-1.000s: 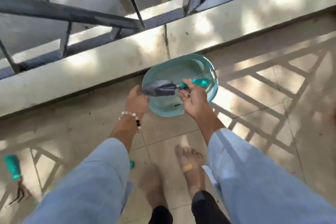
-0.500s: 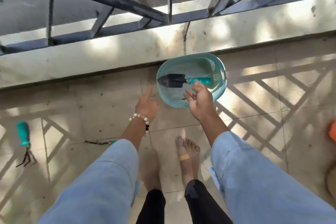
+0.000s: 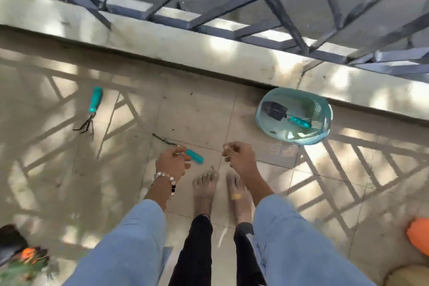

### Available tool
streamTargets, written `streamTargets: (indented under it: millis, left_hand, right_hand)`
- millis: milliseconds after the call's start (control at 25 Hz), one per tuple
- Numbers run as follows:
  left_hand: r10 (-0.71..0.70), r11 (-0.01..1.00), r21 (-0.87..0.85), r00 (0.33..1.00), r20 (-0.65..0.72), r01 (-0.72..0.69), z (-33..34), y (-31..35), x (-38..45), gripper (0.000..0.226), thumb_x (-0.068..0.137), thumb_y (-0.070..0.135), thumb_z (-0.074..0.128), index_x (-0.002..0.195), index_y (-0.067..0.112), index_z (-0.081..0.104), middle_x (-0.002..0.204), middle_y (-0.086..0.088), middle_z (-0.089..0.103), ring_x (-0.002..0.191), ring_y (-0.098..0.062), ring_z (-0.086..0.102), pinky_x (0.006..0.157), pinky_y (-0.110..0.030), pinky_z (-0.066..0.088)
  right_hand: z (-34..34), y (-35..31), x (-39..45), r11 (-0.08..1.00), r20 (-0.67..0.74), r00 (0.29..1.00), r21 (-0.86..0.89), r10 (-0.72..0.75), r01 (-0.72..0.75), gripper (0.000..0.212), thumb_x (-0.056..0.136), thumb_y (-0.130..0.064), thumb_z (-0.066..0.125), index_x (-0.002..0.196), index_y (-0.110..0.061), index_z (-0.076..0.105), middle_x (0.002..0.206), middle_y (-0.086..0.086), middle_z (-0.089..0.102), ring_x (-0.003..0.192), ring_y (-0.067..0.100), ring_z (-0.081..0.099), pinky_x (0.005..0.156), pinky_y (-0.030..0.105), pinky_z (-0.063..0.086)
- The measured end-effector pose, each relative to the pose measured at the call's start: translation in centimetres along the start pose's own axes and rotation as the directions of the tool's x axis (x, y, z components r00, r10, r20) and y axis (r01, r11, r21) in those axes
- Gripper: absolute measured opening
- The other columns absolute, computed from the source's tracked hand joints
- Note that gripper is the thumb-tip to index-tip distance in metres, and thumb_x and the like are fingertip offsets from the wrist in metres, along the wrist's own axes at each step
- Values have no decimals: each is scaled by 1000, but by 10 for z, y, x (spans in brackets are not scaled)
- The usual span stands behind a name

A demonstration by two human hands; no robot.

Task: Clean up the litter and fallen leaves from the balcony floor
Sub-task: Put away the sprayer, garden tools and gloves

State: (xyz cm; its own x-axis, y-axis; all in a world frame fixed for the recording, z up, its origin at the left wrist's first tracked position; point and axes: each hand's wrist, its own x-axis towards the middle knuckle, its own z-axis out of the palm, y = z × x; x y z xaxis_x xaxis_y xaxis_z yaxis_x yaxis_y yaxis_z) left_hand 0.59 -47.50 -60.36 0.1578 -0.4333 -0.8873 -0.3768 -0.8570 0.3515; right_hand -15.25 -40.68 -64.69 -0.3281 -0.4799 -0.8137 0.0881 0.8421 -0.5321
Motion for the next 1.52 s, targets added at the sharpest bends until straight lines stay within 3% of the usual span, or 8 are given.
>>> streamTargets:
  millis: [160,400,520,680,840,1040,1240,1520]
  left_hand:
    - [-77,986,-157,987,-142,55,-58,-36,42,18,95,7,45,90,12,61,70,-6,61,43,-14,55,37,-14,36]
    - [-234,888,-427,967,-101,170,-89,-91,133,16,97,4,43,95,12,58,76,-8,58,58,-20,55,55,-23,41]
    - [-275,833,-508,961,-37,218,-89,-106,165,15,97,5,44,99,13,57,79,-6,57,65,-21,54,66,-27,41]
    - [-294,811,-537,955,-31,232,-87,-119,177,29,95,-2,43,119,6,57,101,-12,59,87,-28,60,87,-39,47]
    - [-347,754,-608,937,-48,249,-84,-115,146,23,98,7,44,117,4,57,107,-13,58,90,-28,60,81,-35,50]
    - [-325,710,-675,944,-62,200,-78,-75,64,32,99,8,46,130,3,51,111,-10,53,99,-25,55,86,-35,44]
    - [-221,684,-723,973,-71,102,-47,-19,-29,24,99,14,47,120,8,56,97,-8,64,78,-21,61,68,-35,48]
    - [17,921,-390,997,73,13,72,41,-89,15,100,9,46,96,11,61,77,-3,66,64,-14,65,66,-28,53]
  right_hand:
    - [78,11,22,901,115,987,-407,-114,151,16,88,-16,61,100,-10,69,96,9,71,90,25,66,83,33,51]
    - [175,53,98,468,265,961,-840,-86,273,42,91,-28,57,129,-11,47,123,15,54,115,33,50,90,41,45]
    - [196,77,125,236,231,970,-941,-73,242,48,94,-33,51,135,-12,37,132,13,42,123,33,41,98,49,35]
    - [203,95,135,88,241,959,-963,-149,256,45,93,-20,46,135,-8,36,133,15,44,123,34,42,104,56,30]
    - [178,74,105,414,234,968,-875,-90,250,31,93,-21,50,121,-9,41,114,10,59,104,31,57,92,48,41]
    - [99,41,21,663,387,915,-656,-115,361,32,91,-26,62,116,-13,47,96,5,58,84,21,56,73,31,43]
    - [-10,1,-62,805,375,905,-463,-203,372,29,80,-20,74,104,-21,57,91,2,61,77,13,53,66,12,36]
    - [-176,-4,-81,951,71,978,-226,-198,209,33,71,-22,83,101,-17,71,96,-1,68,87,12,62,79,22,49]
